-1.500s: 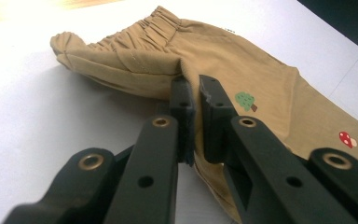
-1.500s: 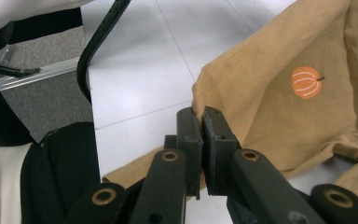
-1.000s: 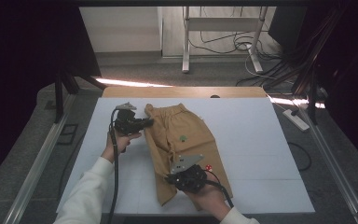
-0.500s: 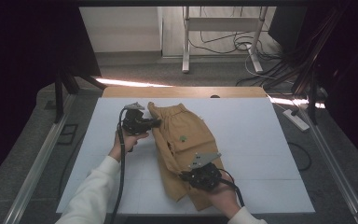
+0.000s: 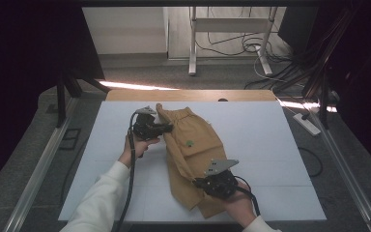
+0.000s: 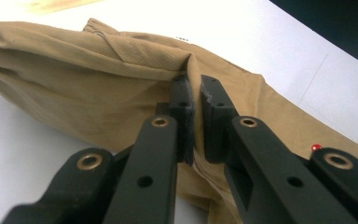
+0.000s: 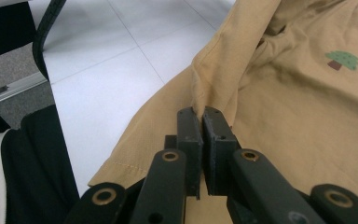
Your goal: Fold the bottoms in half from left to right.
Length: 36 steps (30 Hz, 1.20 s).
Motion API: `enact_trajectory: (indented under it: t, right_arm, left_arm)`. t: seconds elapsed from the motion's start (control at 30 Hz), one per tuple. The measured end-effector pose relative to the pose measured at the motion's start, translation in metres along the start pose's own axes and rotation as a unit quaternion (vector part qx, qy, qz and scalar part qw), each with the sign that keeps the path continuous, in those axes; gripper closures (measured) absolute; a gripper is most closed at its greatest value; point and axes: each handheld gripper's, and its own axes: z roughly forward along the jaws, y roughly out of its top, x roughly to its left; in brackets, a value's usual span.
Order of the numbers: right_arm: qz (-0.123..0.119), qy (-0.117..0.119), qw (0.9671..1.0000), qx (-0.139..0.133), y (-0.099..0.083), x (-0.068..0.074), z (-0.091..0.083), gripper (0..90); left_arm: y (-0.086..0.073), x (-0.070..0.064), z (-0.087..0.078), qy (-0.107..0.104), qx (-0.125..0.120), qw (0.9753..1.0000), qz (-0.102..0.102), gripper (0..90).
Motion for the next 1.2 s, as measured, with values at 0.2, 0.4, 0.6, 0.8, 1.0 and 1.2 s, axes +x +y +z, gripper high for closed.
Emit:
enact_trajectory:
  t: [0.2,0.4,0.6,0.8,1.0,1.2]
  right_arm:
    - [0.007,-0.004,1.0000,0.000,-0.005,-0.005,-0.004,86.5]
    - [0.013,-0.007,0.9999,0.000,-0.009,-0.007,-0.007,86.5]
    - [0.016,-0.011,0.9998,0.000,-0.011,-0.009,-0.010,86.5]
    - [0.020,-0.014,0.9997,-0.006,-0.013,-0.009,-0.017,86.5]
    - [0.027,-0.021,0.9993,-0.014,-0.016,-0.012,-0.026,86.5]
    - [0.034,-0.026,0.9990,-0.015,-0.021,-0.016,-0.032,86.5]
  left_arm:
    - [0.002,-0.003,0.004,-0.004,-0.001,1.0000,0.001,84.0]
    - [0.004,-0.006,0.007,-0.006,-0.001,1.0000,0.003,83.8]
    - [0.005,-0.008,0.010,-0.009,0.000,0.9999,0.007,83.7]
    - [0.007,-0.011,0.011,-0.009,0.002,0.9999,0.011,83.5]
    - [0.010,-0.015,0.014,-0.012,0.000,0.9999,0.012,83.4]
    - [0.017,-0.021,0.022,-0.014,0.007,0.9997,0.020,83.2]
